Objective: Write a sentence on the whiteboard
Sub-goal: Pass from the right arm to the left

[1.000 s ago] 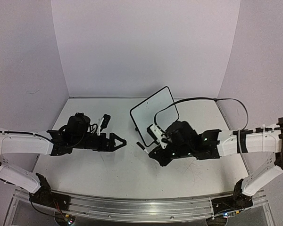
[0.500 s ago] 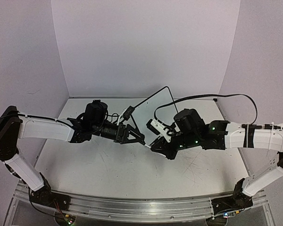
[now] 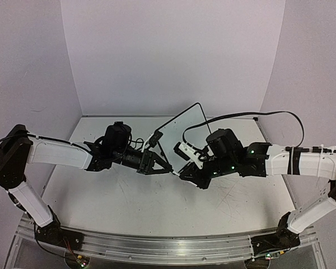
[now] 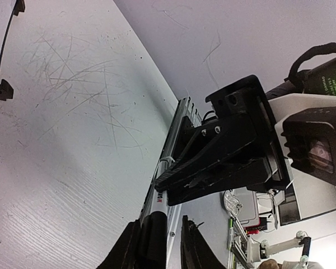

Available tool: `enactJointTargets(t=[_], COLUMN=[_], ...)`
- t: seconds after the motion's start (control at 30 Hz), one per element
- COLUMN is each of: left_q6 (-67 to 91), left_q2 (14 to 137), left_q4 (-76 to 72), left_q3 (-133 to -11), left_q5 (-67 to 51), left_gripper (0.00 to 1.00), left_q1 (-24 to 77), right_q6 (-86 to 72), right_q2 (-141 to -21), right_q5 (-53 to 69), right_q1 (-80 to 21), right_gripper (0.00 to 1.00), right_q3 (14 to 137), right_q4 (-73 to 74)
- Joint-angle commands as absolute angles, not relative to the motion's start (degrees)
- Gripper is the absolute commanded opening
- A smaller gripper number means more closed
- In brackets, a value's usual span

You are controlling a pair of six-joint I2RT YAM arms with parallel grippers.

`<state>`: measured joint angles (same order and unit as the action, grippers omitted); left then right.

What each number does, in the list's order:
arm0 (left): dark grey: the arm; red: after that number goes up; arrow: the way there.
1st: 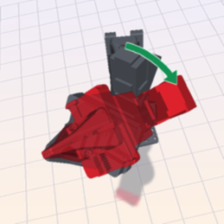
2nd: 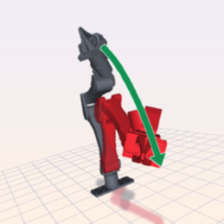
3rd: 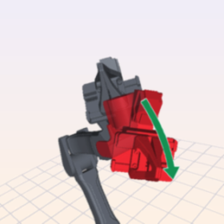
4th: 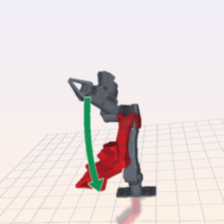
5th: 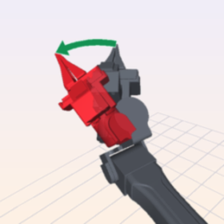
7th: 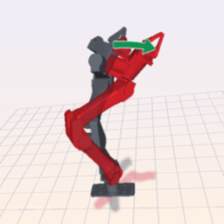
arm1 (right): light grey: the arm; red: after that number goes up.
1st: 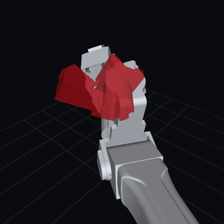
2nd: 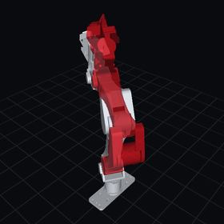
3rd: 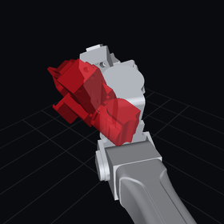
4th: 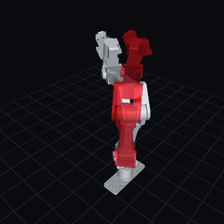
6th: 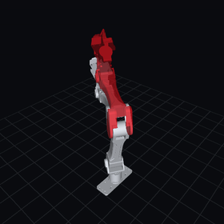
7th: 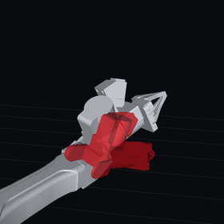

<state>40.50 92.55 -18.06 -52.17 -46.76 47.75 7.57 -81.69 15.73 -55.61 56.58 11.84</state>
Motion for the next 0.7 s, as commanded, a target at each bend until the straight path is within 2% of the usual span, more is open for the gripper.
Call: enactJointTargets(t=[0.0, 0.13, 0.3, 0.47, 0.67], left_q6=[40.36, 40.17, 39.78, 39.85, 39.98], left_q2=[94.27, 94.48, 93.84, 93.74, 93.76], left_q4=[-19.77, -19.78, -19.77, -19.77, -19.77], left_q3=[-54.72, -54.47, -53.79, -53.87, -54.28], left_q5=[-47.32, -46.66, -45.12, -45.42, -45.81], left_gripper=[0.26, 0.25, 0.13, 0.14, 0.09], left_q1=[48.01, 47.97, 47.99, 47.99, 47.98], right_q6=[8.26, 7.87, 7.34, 7.00, 6.14], right_q2=[-81.30, -81.57, -81.36, -80.94, -80.78], right_q5=[16.11, 16.16, 16.00, 16.02, 15.15], right_q1=[-55.32, -55.31, -55.32, -55.34, -55.32], right_gripper=[0.00, 0.00, 0.00, 0.00, 0.00], right_q3=[58.39, 58.11, 57.59, 56.95, 56.57], right_q4=[11.59, 11.59, 11.51, 11.43, 10.97])
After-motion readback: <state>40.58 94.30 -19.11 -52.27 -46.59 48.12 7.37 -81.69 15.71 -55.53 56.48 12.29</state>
